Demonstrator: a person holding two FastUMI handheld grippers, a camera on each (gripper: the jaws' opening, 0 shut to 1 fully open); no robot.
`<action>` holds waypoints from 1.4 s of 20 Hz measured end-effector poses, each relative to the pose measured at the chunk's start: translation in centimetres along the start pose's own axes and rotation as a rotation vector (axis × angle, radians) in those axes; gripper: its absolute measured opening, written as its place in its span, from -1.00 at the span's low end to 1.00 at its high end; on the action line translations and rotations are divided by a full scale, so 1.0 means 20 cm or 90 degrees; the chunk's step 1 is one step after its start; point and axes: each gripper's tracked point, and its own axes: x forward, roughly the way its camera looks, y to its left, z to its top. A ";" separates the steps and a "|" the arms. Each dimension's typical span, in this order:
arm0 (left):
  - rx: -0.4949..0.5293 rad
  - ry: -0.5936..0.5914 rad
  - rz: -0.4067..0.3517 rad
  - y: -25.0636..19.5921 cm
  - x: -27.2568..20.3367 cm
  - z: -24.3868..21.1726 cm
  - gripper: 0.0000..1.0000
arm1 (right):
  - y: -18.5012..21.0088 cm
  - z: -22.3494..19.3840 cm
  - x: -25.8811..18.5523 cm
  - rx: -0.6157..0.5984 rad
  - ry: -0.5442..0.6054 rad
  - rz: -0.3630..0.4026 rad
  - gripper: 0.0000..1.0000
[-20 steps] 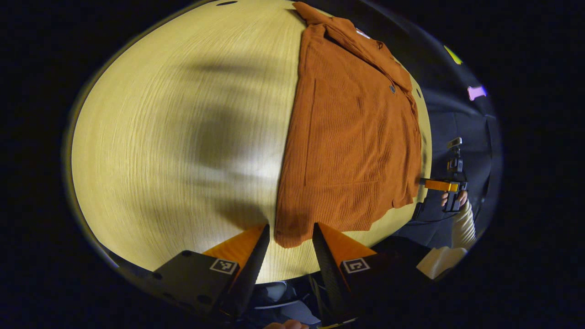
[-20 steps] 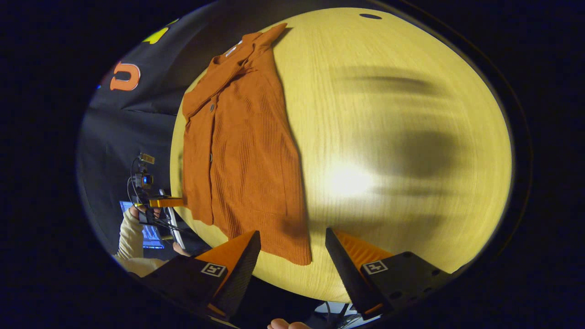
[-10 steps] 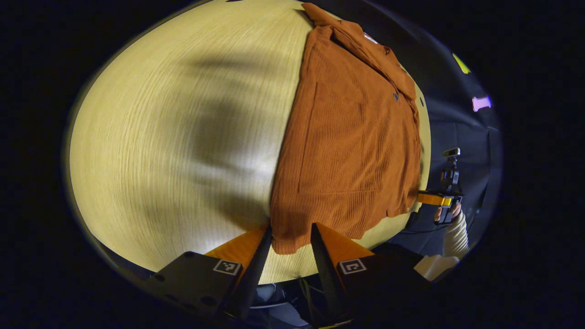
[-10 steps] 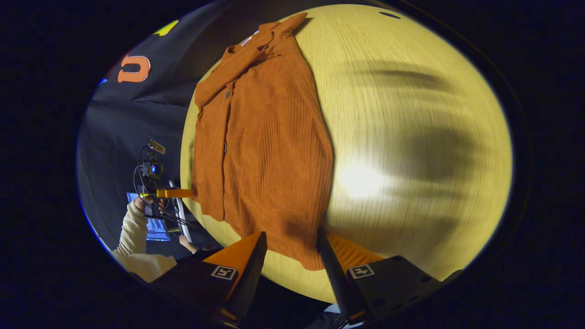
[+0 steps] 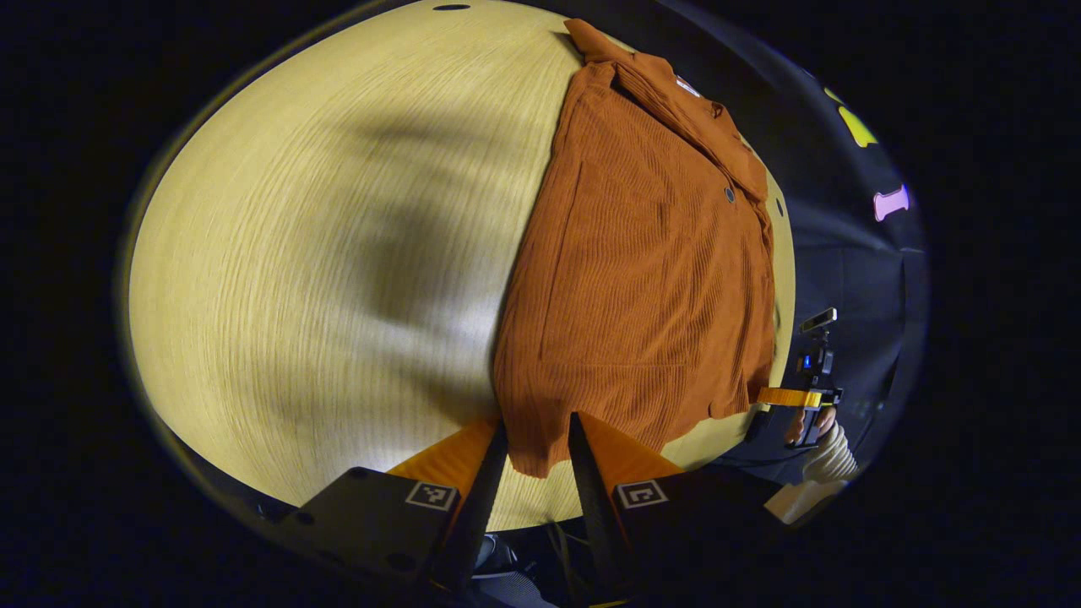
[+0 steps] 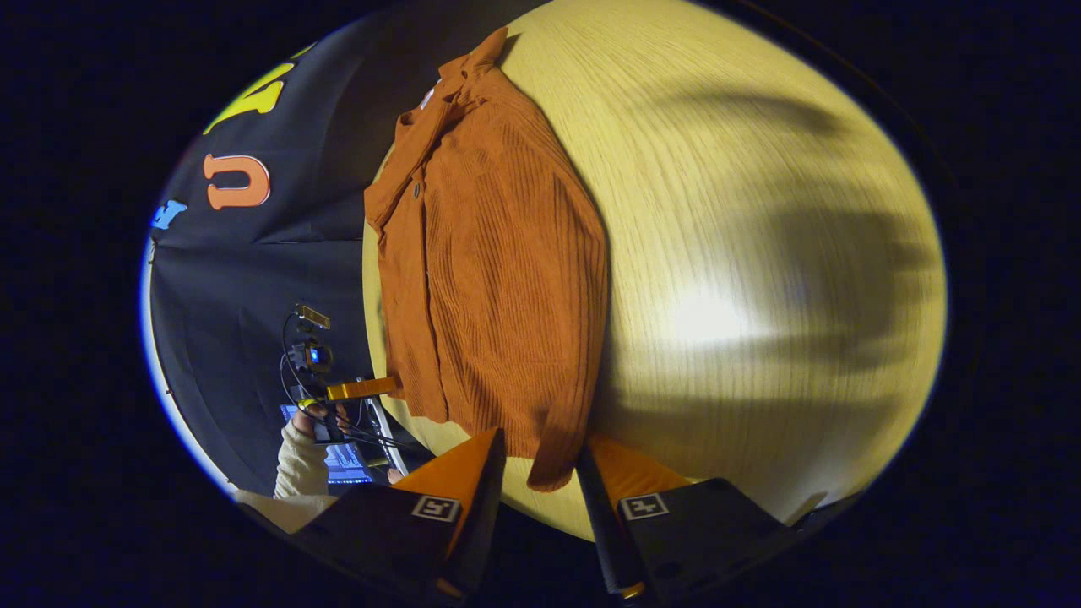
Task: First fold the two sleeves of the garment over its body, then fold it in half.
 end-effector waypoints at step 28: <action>0.140 -0.238 0.103 -0.40 -0.58 0.59 -0.93 | 0.90 0.51 -0.44 -0.283 -0.235 0.027 -0.89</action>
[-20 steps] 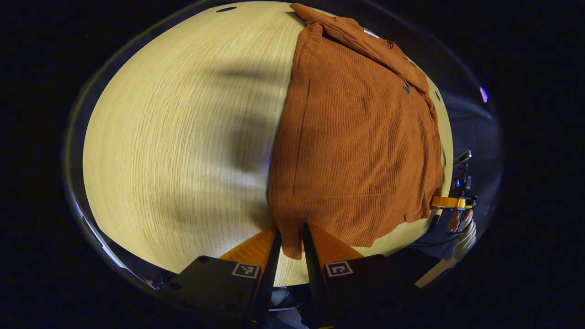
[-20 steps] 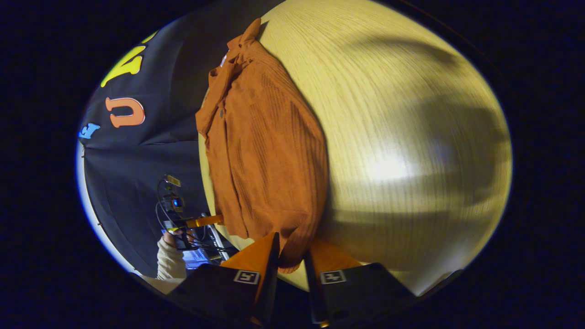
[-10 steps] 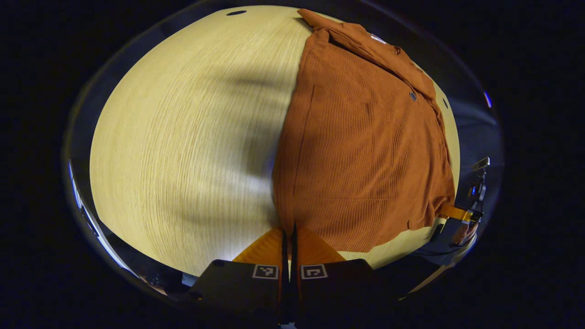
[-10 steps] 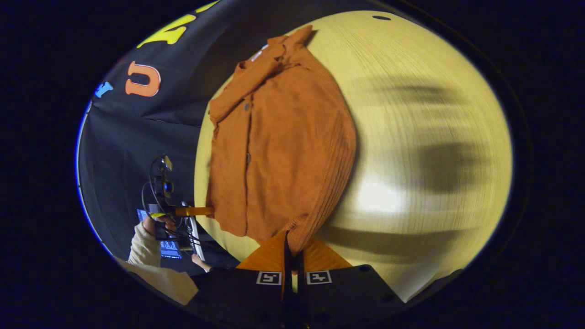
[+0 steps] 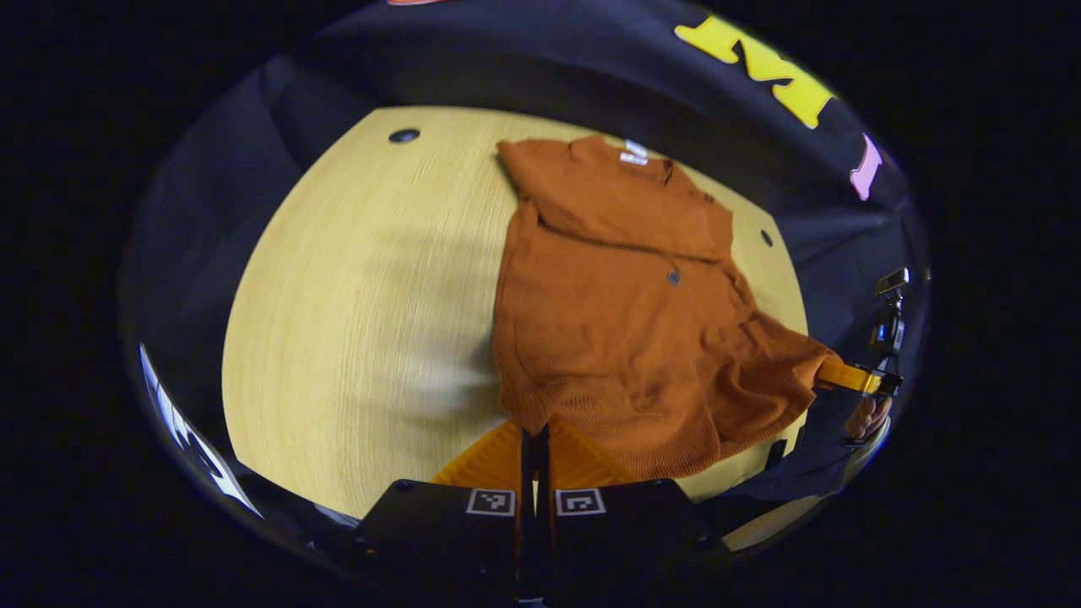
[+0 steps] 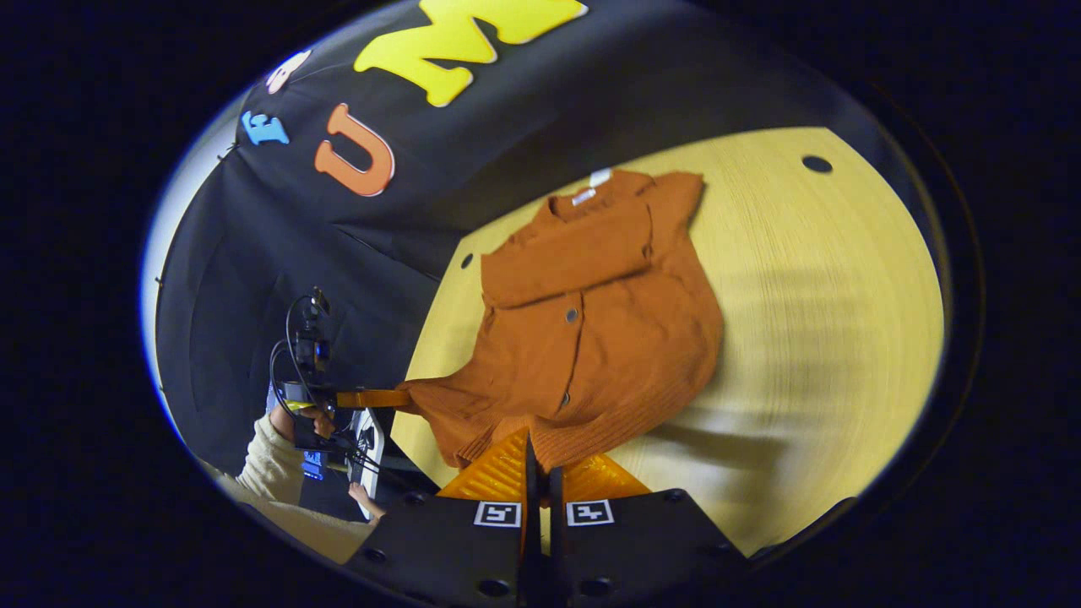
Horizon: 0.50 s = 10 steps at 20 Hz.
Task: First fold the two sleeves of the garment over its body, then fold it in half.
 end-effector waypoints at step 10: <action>0.070 -0.238 0.005 -0.16 0.10 1.09 -0.94 | 0.00 0.99 0.16 -0.063 -0.162 -0.103 -0.90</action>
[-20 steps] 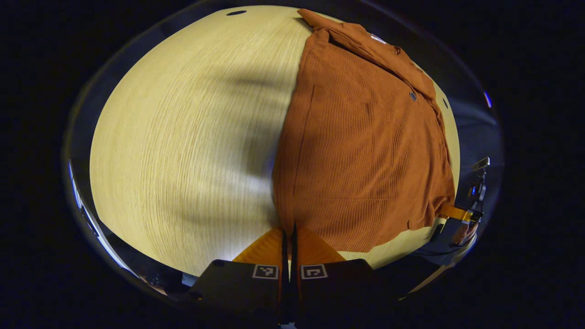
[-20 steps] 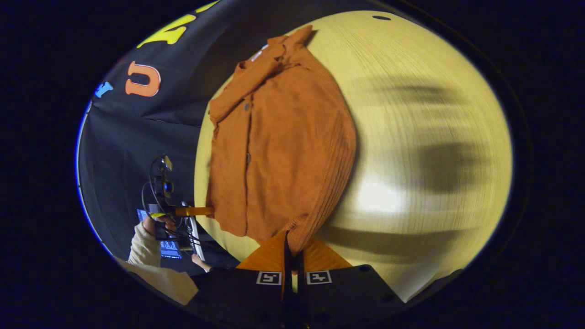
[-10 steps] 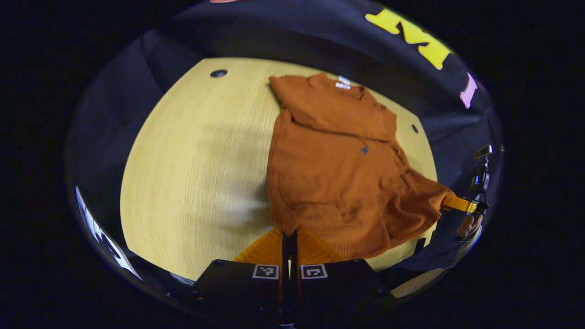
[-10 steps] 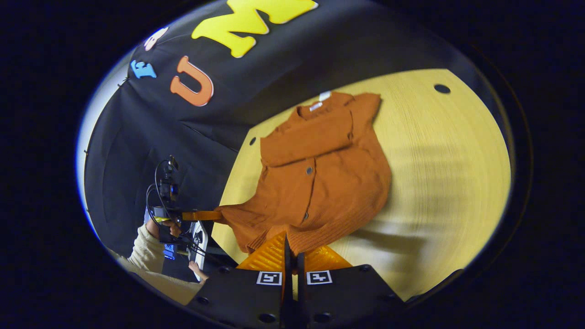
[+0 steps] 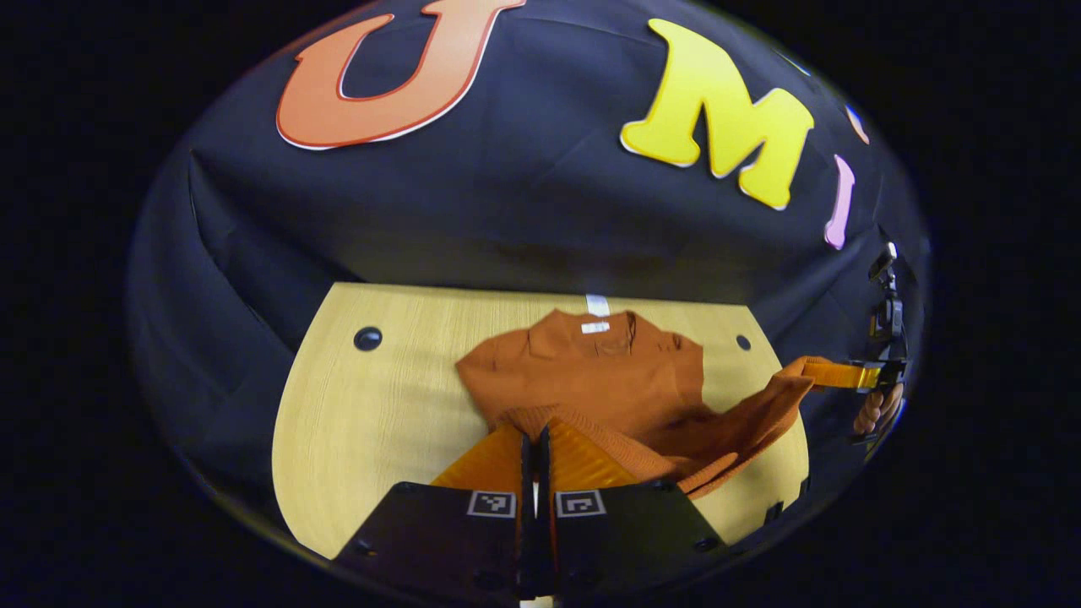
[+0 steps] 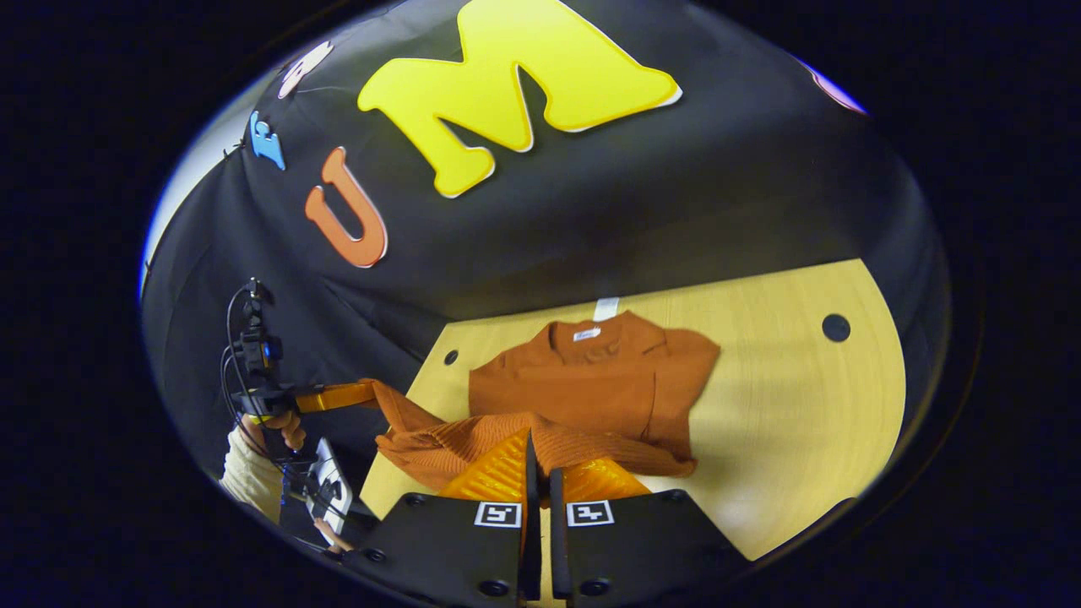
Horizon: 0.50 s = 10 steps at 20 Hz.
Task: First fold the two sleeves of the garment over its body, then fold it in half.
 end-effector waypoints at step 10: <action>-0.032 0.028 0.107 0.23 0.98 0.07 -0.93 | -0.58 0.25 0.81 0.115 -0.069 -0.192 -0.89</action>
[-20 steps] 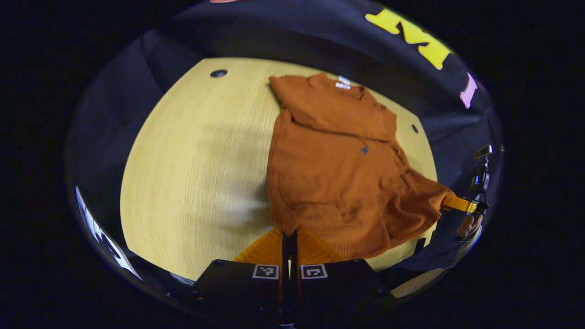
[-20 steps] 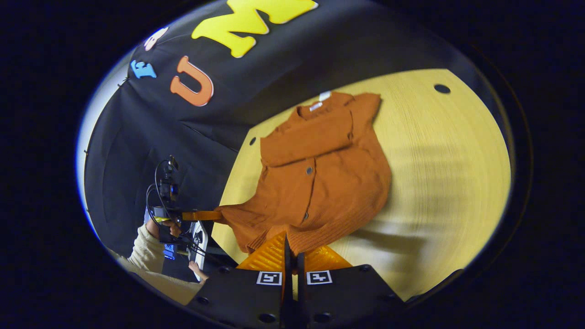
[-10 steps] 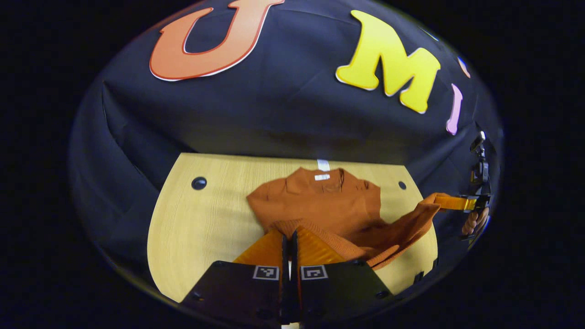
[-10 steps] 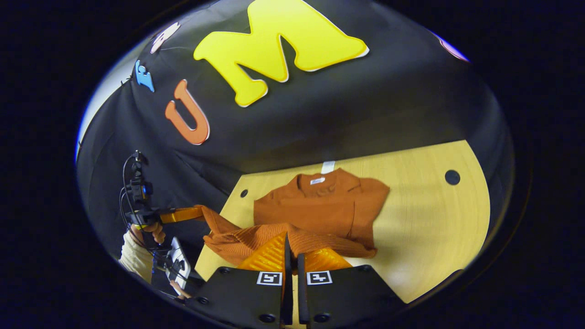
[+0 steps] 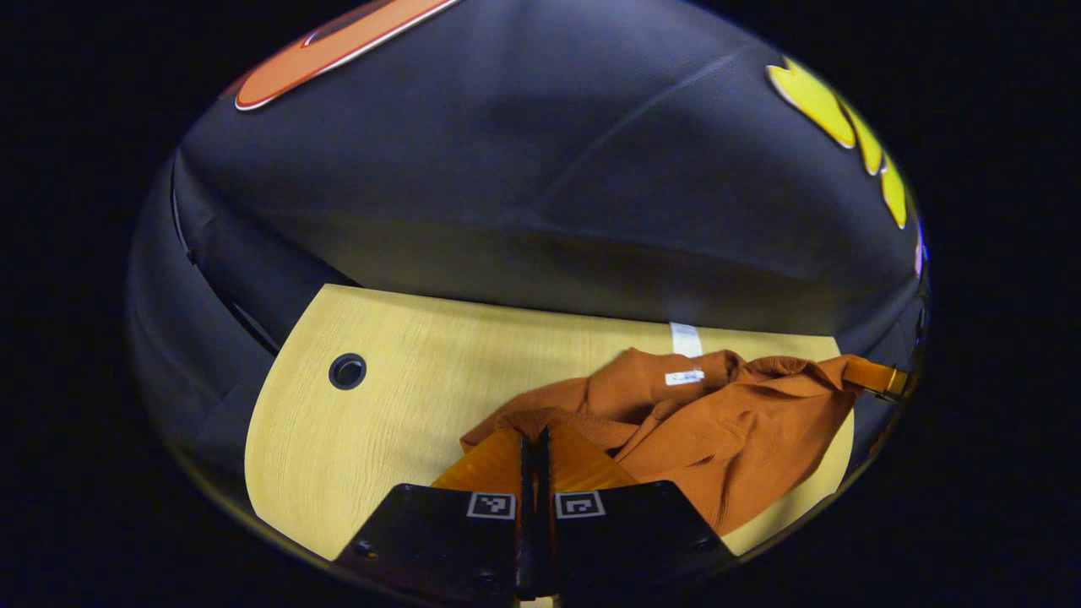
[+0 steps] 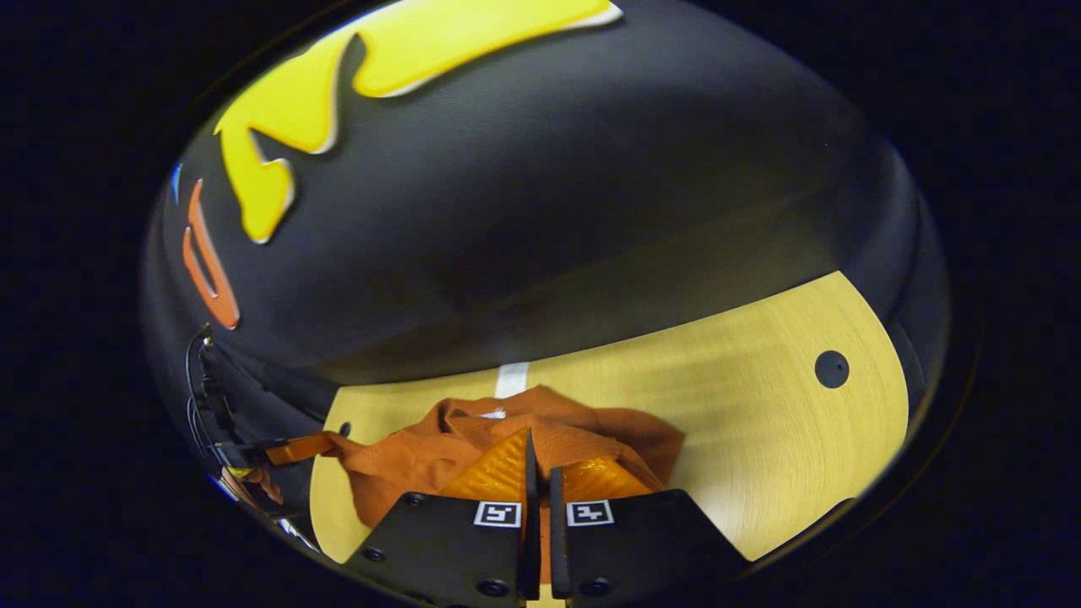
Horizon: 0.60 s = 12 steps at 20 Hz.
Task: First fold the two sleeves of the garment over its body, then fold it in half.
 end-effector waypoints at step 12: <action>-0.046 -0.038 -0.032 -0.09 0.18 0.02 -0.87 | -0.14 -0.07 0.17 0.123 -0.018 -0.026 -0.88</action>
